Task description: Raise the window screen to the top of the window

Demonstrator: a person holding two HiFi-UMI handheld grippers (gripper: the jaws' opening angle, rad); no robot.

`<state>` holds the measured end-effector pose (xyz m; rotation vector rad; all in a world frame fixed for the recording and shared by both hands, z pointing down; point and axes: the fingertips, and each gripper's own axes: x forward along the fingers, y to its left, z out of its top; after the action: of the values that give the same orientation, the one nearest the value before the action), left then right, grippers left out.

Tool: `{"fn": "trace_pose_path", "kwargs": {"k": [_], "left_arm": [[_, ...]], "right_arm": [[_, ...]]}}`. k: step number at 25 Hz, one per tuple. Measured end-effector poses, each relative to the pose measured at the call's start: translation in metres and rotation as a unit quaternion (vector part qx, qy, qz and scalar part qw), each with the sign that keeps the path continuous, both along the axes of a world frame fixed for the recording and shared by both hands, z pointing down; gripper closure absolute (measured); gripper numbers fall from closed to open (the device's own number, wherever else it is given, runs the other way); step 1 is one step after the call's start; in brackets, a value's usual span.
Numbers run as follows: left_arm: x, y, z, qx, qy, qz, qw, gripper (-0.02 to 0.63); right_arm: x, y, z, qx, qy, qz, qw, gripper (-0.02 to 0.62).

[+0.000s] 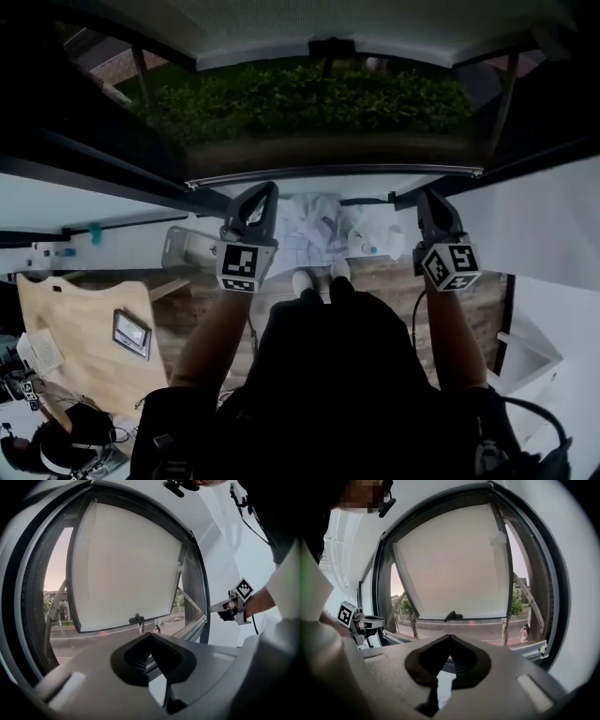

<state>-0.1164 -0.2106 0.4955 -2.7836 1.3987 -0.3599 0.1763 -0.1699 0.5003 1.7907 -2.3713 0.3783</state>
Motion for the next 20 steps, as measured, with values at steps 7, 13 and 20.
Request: {"fn": "trace_pose_path", "kwargs": {"k": [7, 13, 20], "left_arm": [[0.018, -0.014, 0.021, -0.002, -0.015, -0.005, 0.9999, 0.600], [0.030, -0.022, 0.055, -0.008, -0.053, -0.011, 0.9985, 0.600], [0.039, -0.019, 0.090, -0.013, -0.113, 0.015, 0.9935, 0.533]], "right_arm": [[-0.004, -0.013, 0.037, -0.001, 0.025, -0.044, 0.999, 0.597], [0.006, -0.039, 0.069, -0.022, 0.101, -0.040, 0.994, 0.597], [-0.012, -0.051, 0.083, 0.002, 0.192, -0.105, 0.976, 0.515]]}}
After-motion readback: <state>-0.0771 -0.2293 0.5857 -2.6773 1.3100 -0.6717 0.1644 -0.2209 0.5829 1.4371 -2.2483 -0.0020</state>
